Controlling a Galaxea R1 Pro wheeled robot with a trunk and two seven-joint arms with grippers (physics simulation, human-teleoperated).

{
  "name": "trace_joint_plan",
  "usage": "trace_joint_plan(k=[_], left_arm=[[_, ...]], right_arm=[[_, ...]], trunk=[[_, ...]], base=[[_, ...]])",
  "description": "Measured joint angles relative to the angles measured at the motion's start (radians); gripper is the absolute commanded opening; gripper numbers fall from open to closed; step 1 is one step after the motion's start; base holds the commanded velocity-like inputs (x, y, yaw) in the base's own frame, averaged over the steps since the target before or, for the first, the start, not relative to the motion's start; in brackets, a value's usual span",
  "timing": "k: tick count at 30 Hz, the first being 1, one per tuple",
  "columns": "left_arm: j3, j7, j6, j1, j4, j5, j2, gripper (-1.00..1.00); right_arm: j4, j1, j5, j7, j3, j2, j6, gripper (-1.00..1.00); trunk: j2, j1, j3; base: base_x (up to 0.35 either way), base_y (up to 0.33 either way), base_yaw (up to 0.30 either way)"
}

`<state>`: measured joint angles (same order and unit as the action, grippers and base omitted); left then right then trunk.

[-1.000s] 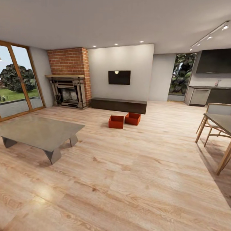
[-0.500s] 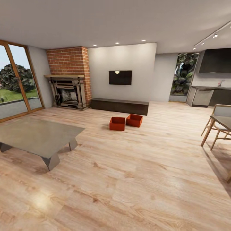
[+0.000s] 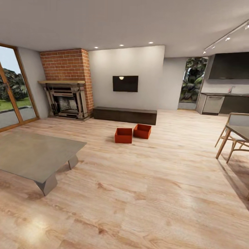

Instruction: Move the two storage containers from the living room to the garage. In the garage, place one container on the floor and stack the other container on top of it (either order is fine).

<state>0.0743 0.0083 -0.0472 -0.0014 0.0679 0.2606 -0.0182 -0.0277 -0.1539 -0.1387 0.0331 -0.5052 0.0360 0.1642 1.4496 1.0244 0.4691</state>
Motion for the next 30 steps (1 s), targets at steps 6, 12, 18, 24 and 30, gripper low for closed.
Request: trace_joint_plan(k=[6, 12, 18, 24, 30], left_arm=[[0.000, 0.000, 0.000, 0.000, 0.000, 0.000, -0.001, 1.00], [0.000, 0.000, 0.000, 0.000, -0.001, 0.000, 0.000, 1.00], [0.000, 0.000, 0.003, 0.000, -0.001, 0.000, 0.000, 1.00], [0.000, 0.000, 0.004, 0.000, -0.001, 0.000, 0.000, 1.00], [-0.001, 0.000, 0.006, 0.000, -0.002, -0.001, 0.001, 1.00]], right_arm=[[0.000, 0.000, -0.001, 0.000, 0.000, 0.002, 0.001, 1.00], [0.000, 0.000, -0.002, 0.000, 0.000, 0.003, 0.002, 1.00], [0.000, 0.000, -0.003, 0.000, 0.000, 0.001, 0.002, 1.00], [0.000, 0.000, -0.003, 0.000, 0.000, 0.001, 0.004, 1.00], [0.000, 0.000, 0.000, 0.001, -0.005, -0.007, -0.002, 1.00]], trunk=[[0.000, 0.000, 0.000], [0.000, 0.000, 0.000], [0.000, 0.000, 0.000], [0.000, 0.000, 0.000], [0.000, 0.000, 0.000]], base=[[0.322, 0.004, -0.002], [0.322, 0.000, 0.000], [0.322, 0.000, 0.000], [0.322, 0.000, 0.000], [0.322, 0.000, 0.000]])
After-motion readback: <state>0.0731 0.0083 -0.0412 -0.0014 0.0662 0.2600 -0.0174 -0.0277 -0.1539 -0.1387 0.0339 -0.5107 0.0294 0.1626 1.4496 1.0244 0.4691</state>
